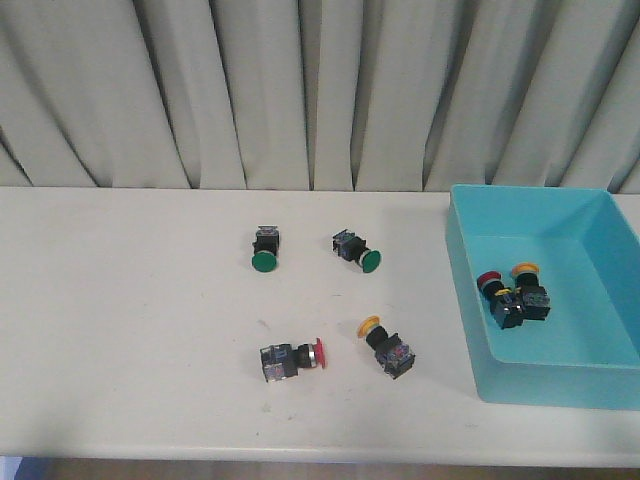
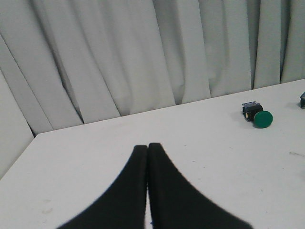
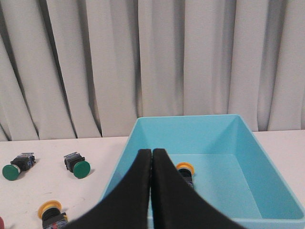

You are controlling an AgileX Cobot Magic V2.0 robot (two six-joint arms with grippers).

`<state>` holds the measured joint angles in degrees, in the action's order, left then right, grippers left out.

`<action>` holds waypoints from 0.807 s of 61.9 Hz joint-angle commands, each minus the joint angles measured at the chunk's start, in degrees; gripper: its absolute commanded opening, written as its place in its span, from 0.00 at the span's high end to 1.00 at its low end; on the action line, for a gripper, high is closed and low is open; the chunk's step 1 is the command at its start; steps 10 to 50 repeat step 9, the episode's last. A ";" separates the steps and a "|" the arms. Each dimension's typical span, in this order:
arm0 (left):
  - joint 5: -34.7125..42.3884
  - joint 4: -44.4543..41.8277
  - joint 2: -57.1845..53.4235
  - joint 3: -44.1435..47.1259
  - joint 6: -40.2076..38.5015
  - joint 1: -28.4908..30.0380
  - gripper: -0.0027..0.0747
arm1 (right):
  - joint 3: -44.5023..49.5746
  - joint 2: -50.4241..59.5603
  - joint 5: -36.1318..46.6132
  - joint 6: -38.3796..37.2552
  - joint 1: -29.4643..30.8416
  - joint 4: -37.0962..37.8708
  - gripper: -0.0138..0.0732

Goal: Pick red and yellow buttons and place in box

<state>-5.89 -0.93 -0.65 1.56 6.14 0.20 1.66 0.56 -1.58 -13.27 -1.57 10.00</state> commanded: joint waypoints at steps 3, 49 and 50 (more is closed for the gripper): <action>4.40 0.23 -0.82 2.66 -0.14 0.02 0.97 | 0.39 0.67 4.23 -0.13 0.19 0.16 0.85; 4.40 0.23 -0.82 2.66 -0.14 0.02 0.97 | 0.39 0.67 4.23 -0.13 0.19 0.16 0.85; 4.40 0.23 -0.82 2.66 -0.14 0.02 0.97 | 0.39 0.67 4.23 -0.13 0.19 0.16 0.85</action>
